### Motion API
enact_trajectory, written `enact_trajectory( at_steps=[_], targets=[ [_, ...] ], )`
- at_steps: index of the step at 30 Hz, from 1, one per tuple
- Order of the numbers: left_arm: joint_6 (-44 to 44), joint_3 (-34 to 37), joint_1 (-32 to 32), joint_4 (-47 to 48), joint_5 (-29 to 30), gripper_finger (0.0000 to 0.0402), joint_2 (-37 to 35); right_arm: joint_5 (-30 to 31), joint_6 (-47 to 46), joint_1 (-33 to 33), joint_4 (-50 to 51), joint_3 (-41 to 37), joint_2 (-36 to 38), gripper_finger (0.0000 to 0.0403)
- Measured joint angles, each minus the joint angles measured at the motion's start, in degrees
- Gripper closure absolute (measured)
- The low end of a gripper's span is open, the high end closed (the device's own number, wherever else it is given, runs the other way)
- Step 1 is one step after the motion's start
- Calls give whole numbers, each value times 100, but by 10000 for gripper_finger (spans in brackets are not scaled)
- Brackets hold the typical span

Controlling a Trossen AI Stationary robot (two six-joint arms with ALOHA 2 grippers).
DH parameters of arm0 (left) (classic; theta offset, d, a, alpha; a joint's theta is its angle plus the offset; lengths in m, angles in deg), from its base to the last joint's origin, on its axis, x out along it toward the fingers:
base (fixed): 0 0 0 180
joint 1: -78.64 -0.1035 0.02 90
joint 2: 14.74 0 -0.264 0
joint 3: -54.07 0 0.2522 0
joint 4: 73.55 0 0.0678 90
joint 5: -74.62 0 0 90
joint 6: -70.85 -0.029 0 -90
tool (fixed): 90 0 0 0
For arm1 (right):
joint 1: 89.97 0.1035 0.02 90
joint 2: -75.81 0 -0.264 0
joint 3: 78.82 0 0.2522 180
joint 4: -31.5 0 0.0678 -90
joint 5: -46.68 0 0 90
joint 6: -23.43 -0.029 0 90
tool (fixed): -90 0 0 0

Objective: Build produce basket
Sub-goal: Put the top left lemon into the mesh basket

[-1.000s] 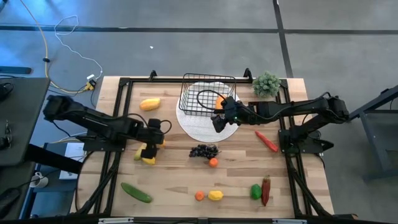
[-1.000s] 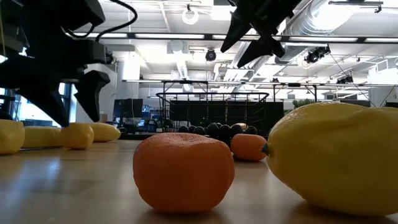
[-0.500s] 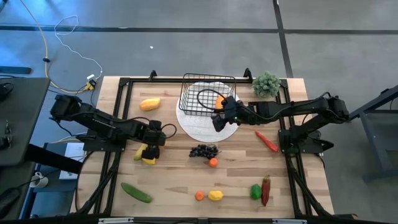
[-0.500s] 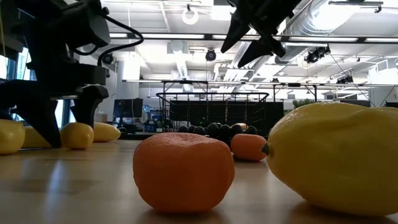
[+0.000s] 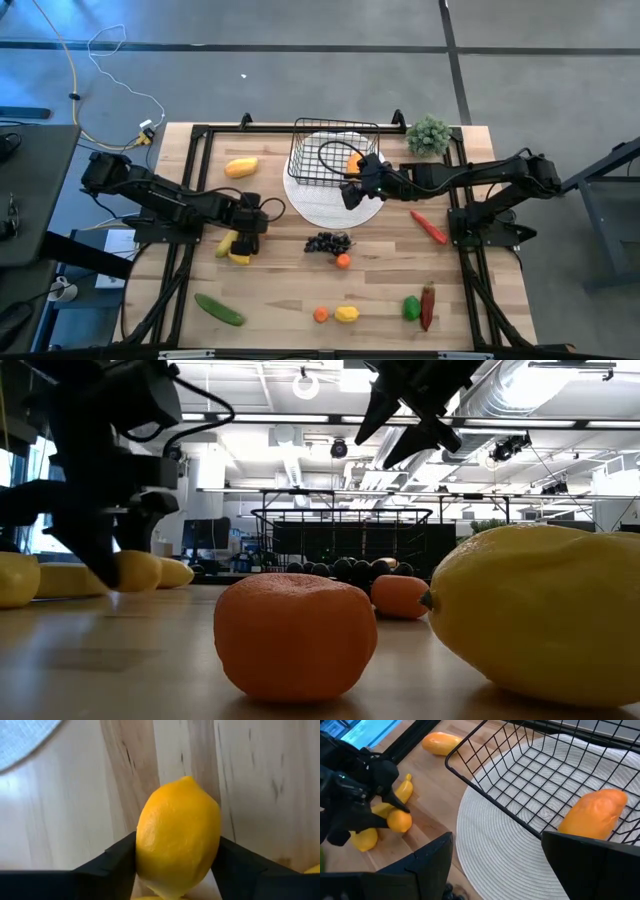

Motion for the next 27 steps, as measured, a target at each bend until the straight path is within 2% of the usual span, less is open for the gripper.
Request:
enact_trajectory(
  at_steps=[4,12,16,20,27],
  targets=[
    [99,-217,0,-2,-3,218,0,93,-140,19,0,0,0,119],
    [50,-839,0,37,14,221,0,203,-394,27,-4,0,0,119],
    [38,-1234,-53,28,28,221,0,485,-597,27,-16,0,0,119],
    [-69,-1576,-288,-81,40,222,0,703,-533,-47,-71,0,0,119],
    [-570,-2155,-1030,-337,42,222,0,732,-320,-453,-76,0,0,119]
  ],
)
